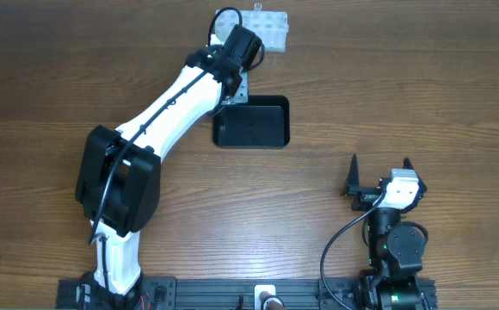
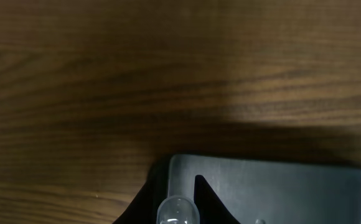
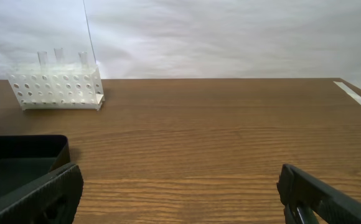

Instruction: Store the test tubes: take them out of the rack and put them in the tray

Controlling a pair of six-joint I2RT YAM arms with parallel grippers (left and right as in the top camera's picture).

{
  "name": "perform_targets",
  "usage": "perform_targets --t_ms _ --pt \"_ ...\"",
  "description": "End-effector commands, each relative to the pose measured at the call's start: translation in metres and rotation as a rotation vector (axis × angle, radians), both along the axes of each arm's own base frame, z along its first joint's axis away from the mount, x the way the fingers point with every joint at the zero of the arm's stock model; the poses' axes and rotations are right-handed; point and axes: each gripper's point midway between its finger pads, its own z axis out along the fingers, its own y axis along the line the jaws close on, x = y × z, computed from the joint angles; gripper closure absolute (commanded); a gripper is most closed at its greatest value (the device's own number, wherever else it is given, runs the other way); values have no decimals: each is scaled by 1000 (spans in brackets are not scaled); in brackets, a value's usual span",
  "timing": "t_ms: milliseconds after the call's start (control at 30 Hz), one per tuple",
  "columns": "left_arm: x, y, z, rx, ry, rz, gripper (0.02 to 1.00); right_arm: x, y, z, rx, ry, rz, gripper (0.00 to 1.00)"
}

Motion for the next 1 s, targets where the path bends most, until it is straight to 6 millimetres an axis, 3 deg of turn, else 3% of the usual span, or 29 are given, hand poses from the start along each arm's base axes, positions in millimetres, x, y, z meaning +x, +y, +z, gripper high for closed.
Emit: perform_targets --t_ms 33,167,267,433,533,633,767,867,1000 --pt "-11 -5 -14 -27 66 0 869 0 0 -2 -6 1 1 9" --pt "-16 -5 -17 -36 89 18 831 0 0 -2 -6 1 1 9" --pt "-18 -6 -18 -41 103 14 676 0 0 -2 -6 1 1 7" --pt "-14 -6 -11 -37 87 17 656 0 0 -2 -6 1 1 7" --pt "8 -6 16 -20 -14 31 621 0 0 -2 -6 1 1 9" --pt "38 -7 61 -15 -159 60 500 0 0 -2 -6 1 1 9" --pt "72 -8 112 -17 -336 104 428 0 0 -2 -6 1 1 9" --pt "98 -23 127 -5 -413 29 367 0 0 -2 -6 1 1 7" --pt "128 -41 118 9 -457 -22 329 0 0 -2 -6 1 1 12"
